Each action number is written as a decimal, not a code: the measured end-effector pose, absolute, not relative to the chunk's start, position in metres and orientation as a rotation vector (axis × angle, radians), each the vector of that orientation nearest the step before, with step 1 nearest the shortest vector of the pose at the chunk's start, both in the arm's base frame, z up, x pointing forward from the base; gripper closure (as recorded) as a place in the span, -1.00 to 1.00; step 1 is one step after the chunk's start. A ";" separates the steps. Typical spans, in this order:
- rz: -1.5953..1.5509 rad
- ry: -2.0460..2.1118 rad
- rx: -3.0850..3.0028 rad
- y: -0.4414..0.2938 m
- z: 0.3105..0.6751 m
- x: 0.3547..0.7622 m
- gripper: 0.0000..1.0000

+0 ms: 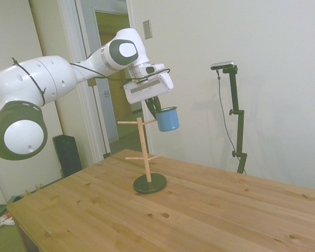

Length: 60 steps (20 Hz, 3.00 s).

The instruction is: Hang the mug

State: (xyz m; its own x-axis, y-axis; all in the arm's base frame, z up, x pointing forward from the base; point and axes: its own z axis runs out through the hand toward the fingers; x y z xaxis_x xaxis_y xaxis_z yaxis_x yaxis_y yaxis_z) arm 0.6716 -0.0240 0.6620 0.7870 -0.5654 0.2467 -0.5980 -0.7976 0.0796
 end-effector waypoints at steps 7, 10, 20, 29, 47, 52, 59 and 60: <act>0.308 -0.918 2.821 -0.027 0.660 0.672 1.00; 0.304 -0.913 2.822 -0.025 0.658 0.673 1.00; 0.312 -0.863 2.834 0.001 0.657 0.675 1.00; 0.319 -0.855 2.838 0.014 0.656 0.678 1.00; 0.327 -0.788 2.825 0.051 0.650 0.678 1.00; 0.318 -0.753 2.820 0.067 0.647 0.675 1.00; 0.314 -0.738 2.808 0.074 0.642 0.667 1.00; 0.317 -0.735 2.810 0.074 0.641 0.665 1.00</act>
State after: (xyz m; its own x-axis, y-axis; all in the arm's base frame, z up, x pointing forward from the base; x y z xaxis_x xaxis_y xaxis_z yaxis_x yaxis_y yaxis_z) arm 0.6652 0.0739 0.6409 0.8516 -0.4544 0.2613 -0.5018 -0.8508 0.1559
